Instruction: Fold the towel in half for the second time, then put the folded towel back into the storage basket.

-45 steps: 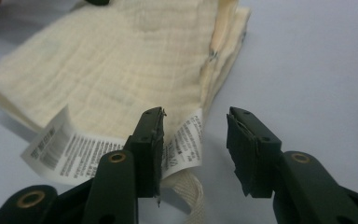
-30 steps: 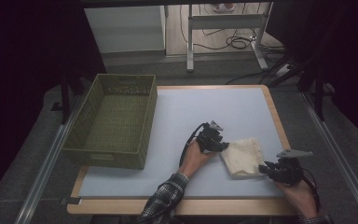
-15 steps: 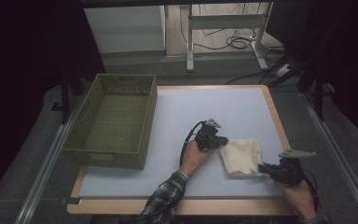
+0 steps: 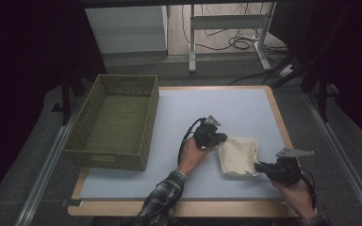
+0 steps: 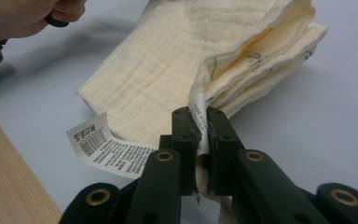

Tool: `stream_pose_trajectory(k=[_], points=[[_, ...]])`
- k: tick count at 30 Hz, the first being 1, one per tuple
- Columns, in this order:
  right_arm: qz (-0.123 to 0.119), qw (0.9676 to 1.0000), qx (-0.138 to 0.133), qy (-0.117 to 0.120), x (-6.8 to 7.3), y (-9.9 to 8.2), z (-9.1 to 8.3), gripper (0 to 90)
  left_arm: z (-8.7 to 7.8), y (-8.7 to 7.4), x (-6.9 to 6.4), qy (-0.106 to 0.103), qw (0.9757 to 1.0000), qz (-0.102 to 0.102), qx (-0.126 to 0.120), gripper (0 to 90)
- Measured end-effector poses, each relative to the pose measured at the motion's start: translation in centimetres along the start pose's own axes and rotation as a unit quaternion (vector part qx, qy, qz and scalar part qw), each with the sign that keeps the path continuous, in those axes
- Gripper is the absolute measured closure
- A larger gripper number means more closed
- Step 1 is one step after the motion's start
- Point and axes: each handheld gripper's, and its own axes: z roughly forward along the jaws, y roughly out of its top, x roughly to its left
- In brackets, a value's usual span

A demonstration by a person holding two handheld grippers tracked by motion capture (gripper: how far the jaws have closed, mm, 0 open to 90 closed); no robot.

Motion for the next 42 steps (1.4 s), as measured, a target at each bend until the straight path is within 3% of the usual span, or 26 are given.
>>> stream_pose_trajectory(k=[19, 42], points=[[-0.019, 0.9996, -0.013, 0.018, 1.5, 1.6, 0.6, 83.6, -2.4, 0.2, 0.7, 0.022, 0.9997, 0.008, -0.001, 83.9], [-0.064, 0.9965, -0.035, 0.042, 4.6, 6.1, 3.6, 83.4, -8.9, 1.6, 2.8, 0.088, 0.9957, 0.027, 0.0, 83.3]])
